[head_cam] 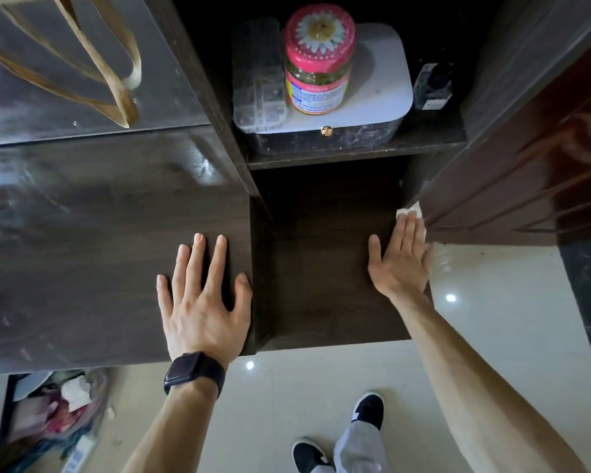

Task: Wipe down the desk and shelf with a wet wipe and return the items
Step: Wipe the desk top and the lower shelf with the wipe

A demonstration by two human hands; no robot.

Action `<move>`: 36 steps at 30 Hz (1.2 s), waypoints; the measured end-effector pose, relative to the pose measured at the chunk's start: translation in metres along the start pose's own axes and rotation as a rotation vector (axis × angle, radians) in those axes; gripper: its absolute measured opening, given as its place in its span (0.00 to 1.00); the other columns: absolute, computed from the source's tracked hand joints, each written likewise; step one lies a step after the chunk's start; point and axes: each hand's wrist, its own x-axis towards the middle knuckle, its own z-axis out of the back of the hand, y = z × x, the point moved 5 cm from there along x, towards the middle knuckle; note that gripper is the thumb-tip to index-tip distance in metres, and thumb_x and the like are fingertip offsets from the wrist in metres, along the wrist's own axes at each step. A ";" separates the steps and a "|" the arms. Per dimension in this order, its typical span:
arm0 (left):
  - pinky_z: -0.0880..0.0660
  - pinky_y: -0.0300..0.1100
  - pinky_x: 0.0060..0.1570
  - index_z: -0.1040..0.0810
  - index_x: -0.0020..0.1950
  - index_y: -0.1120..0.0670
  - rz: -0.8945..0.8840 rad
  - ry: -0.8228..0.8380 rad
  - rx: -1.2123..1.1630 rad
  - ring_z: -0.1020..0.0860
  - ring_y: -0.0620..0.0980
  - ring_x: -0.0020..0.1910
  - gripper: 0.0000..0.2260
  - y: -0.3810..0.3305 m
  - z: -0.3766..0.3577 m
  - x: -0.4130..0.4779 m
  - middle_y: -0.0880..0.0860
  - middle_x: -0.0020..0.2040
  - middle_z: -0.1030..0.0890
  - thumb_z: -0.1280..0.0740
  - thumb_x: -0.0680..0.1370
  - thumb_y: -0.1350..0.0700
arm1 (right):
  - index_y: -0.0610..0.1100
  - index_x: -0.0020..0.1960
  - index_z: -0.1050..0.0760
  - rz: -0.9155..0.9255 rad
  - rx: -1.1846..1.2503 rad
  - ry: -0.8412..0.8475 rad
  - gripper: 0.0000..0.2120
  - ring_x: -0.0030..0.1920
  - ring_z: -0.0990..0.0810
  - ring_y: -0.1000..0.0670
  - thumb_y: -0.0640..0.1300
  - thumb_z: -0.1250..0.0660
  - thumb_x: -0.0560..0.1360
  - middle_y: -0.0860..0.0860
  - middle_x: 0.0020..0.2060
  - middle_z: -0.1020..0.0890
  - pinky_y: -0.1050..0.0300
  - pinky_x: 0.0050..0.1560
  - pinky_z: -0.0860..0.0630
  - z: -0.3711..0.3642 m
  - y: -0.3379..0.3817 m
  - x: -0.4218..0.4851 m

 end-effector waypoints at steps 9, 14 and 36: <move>0.52 0.57 0.77 0.41 0.78 0.42 0.001 -0.007 -0.008 0.50 0.48 0.79 0.27 -0.001 0.000 0.000 0.46 0.80 0.44 0.48 0.79 0.40 | 0.45 0.80 0.47 0.736 -0.053 0.072 0.28 0.80 0.52 0.51 0.54 0.50 0.83 0.51 0.80 0.47 0.41 0.75 0.41 -0.057 0.061 -0.157; 0.52 0.56 0.77 0.41 0.78 0.42 0.006 -0.019 -0.025 0.50 0.47 0.79 0.27 0.000 -0.001 -0.001 0.46 0.80 0.44 0.47 0.78 0.41 | 0.46 0.81 0.50 0.486 -0.040 -0.005 0.31 0.80 0.51 0.50 0.55 0.46 0.82 0.51 0.81 0.49 0.43 0.78 0.46 -0.052 0.012 -0.168; 0.52 0.57 0.77 0.40 0.78 0.42 -0.010 -0.057 -0.037 0.49 0.48 0.79 0.25 -0.001 -0.003 -0.002 0.47 0.80 0.42 0.44 0.80 0.43 | 0.39 0.77 0.38 1.232 0.046 0.018 0.24 0.76 0.36 0.45 0.37 0.45 0.81 0.45 0.76 0.33 0.47 0.75 0.39 -0.113 0.110 -0.216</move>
